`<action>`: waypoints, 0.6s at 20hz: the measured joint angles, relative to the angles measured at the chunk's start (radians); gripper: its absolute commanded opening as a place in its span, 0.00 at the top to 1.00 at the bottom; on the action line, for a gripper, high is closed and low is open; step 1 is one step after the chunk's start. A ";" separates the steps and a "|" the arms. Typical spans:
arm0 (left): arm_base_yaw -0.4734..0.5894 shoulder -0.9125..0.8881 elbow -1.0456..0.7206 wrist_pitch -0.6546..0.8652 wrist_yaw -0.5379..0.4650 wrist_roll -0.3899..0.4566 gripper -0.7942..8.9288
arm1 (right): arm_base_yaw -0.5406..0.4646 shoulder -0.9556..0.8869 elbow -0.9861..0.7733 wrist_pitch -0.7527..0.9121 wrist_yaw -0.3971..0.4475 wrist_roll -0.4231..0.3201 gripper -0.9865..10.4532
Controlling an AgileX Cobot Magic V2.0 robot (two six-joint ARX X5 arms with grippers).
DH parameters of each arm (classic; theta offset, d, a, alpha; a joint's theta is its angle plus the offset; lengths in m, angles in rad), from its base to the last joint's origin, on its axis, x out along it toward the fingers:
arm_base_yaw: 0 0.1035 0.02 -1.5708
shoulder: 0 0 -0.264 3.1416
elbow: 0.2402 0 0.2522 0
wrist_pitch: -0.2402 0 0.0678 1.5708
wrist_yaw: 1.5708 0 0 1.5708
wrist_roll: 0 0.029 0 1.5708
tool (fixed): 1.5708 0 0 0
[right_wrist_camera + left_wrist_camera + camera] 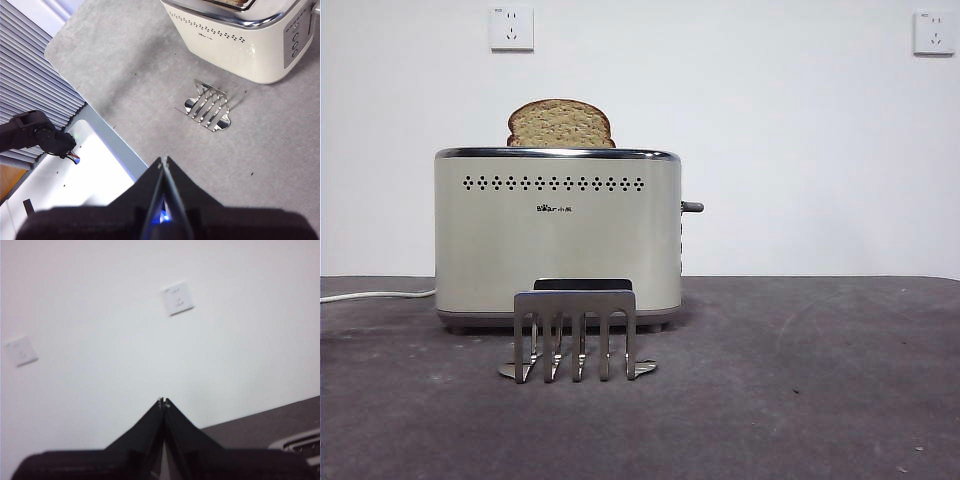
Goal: Pick up a slice of bread from the rack,put the bread on the toaster,press the button
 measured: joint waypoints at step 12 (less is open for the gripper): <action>0.000 -0.493 -0.977 0.332 0.002 -0.054 0.92 | 0.000 0.000 0.000 0.000 0.000 0.000 0.91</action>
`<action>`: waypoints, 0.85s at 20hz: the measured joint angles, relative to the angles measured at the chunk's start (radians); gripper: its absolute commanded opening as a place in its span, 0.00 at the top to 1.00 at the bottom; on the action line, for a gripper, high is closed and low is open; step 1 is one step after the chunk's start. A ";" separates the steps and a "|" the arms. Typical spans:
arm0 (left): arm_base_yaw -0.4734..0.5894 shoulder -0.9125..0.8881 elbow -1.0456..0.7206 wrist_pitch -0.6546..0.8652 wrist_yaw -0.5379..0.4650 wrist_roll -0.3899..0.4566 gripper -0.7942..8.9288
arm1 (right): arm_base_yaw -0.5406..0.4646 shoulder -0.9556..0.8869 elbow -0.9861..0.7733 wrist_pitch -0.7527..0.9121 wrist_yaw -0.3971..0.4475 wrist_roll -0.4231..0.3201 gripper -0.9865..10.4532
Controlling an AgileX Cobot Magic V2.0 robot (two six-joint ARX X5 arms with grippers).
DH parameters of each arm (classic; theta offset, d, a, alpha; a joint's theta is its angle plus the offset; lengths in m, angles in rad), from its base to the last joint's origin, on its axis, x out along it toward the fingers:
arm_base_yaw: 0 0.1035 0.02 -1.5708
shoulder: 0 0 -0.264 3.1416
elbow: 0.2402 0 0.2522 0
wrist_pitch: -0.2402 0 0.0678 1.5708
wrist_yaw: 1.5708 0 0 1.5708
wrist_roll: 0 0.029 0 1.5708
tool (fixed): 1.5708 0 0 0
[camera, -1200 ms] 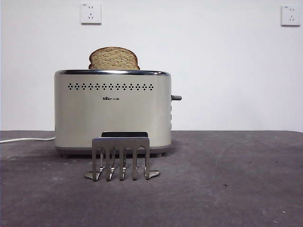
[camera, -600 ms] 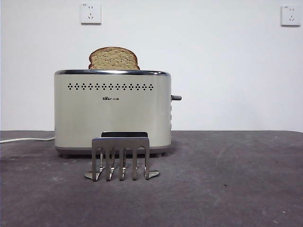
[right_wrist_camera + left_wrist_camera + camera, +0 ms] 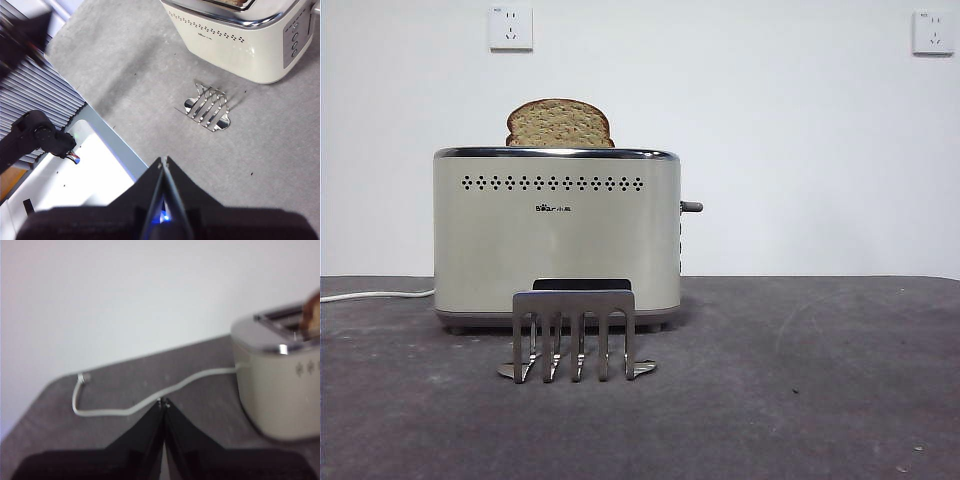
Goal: Pick up a slice of bread from the rack,put the bread on the toaster,press the button
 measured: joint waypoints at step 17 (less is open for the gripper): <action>-0.054 -0.211 -0.320 0.001 0.000 -0.128 0.92 | 0.000 0.000 0.000 0.000 0.000 0.000 0.91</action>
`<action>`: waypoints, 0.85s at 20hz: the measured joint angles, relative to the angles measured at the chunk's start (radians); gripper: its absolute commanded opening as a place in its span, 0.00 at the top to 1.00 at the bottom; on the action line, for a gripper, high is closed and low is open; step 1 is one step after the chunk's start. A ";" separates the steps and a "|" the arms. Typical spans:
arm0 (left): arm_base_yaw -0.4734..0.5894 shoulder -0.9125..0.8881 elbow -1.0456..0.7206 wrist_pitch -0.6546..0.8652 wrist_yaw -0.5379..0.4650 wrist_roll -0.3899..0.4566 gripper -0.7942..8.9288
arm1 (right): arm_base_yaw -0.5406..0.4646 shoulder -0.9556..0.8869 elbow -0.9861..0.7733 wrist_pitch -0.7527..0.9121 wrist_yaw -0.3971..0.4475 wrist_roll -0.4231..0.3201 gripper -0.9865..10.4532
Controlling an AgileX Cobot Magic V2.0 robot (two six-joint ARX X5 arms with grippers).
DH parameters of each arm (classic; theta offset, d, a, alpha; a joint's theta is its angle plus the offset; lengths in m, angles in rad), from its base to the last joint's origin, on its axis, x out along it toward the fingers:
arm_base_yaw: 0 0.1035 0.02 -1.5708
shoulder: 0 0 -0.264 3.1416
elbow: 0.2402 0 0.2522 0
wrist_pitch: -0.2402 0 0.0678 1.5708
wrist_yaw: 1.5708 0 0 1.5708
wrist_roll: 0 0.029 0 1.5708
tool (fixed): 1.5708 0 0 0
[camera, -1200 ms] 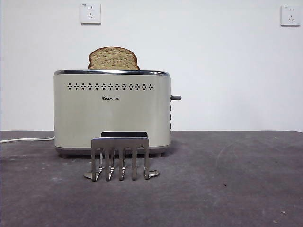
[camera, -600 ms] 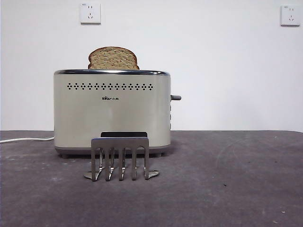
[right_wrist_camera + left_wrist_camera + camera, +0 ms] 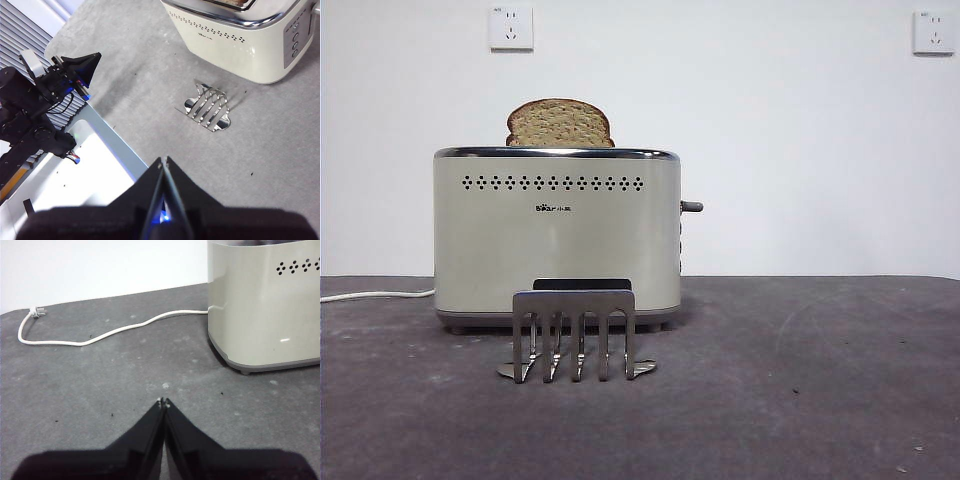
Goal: Pick up a slice of bread from the rack,put the bread on the toaster,press the button
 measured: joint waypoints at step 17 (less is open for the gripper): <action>0.000 0.000 0.000 0.000 -0.004 -0.006 0.92 | -0.027 -0.020 0.000 0.003 0.005 -0.018 0.91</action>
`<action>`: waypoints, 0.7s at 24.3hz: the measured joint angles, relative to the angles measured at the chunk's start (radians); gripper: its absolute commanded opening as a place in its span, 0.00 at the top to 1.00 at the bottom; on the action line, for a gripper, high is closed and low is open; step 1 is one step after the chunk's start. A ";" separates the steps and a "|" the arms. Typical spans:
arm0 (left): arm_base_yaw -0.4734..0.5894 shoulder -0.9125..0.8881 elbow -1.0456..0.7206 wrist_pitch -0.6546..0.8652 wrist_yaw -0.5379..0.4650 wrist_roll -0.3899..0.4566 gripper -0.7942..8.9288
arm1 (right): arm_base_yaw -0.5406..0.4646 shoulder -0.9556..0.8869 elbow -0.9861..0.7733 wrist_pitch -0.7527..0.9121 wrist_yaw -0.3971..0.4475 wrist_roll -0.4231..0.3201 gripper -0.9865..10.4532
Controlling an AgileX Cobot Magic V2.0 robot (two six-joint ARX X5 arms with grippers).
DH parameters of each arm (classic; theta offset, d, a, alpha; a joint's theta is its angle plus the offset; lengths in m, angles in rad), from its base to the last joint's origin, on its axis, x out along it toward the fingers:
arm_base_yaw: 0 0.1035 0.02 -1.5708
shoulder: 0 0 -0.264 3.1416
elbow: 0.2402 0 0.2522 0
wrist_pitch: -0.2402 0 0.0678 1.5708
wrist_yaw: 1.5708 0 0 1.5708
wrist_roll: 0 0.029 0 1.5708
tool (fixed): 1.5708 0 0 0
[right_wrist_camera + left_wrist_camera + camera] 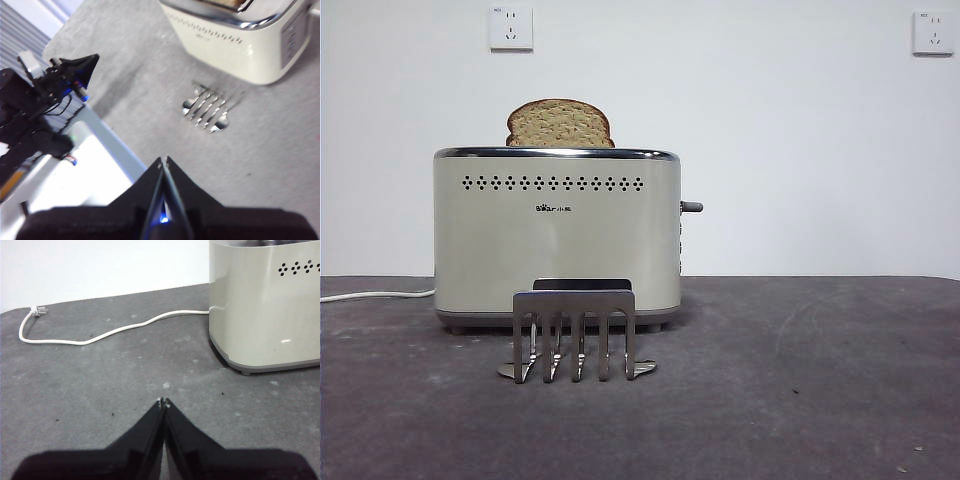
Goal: Pick up a slice of bread from the rack,put the bread on the toaster,press the button
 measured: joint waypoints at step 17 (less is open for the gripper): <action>0.000 0.000 0.000 0.000 0.000 0.000 0.92 | -0.209 -0.784 -0.845 0.898 0.404 0.238 0.91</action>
